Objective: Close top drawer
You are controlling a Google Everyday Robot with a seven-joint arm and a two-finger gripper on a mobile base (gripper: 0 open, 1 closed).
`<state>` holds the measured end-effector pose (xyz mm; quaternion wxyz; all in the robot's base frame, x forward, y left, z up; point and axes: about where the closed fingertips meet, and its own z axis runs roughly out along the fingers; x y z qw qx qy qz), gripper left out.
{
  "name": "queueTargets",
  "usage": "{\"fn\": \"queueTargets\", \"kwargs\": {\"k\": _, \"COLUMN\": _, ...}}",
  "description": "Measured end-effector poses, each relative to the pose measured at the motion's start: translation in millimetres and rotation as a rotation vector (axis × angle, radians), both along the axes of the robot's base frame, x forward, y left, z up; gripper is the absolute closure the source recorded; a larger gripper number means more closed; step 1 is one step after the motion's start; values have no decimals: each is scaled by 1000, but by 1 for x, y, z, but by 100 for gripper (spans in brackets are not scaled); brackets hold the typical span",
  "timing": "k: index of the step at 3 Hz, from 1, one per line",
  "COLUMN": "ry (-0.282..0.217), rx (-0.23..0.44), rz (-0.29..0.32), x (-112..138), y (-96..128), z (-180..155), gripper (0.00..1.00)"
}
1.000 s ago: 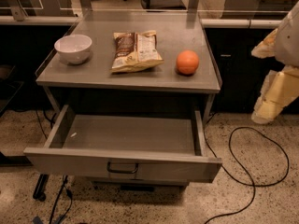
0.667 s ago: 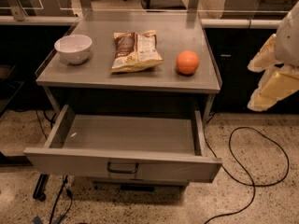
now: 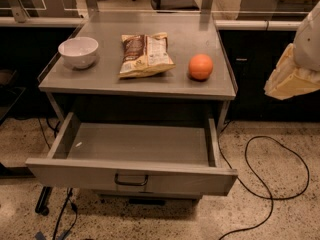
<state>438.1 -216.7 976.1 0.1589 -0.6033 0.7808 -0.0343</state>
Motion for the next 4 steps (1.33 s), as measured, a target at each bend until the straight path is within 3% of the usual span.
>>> {"fn": "queueTargets", "kwargs": {"k": 1, "ry": -2, "rx": 0, "rz": -3, "x": 0, "y": 0, "z": 0, "gripper": 100}}
{"fn": "queueTargets", "kwargs": {"k": 2, "ry": -24, "rx": -3, "rz": -37, "x": -2, "y": 0, "z": -1, "gripper": 100}}
{"fn": "queueTargets", "kwargs": {"k": 3, "ry": 0, "rx": -26, "rz": -92, "x": -10, "y": 4, "z": -30, "gripper": 100}}
{"fn": "queueTargets", "kwargs": {"k": 4, "ry": 84, "rx": -52, "rz": -135, "x": -18, "y": 12, "z": -89, "gripper": 100}}
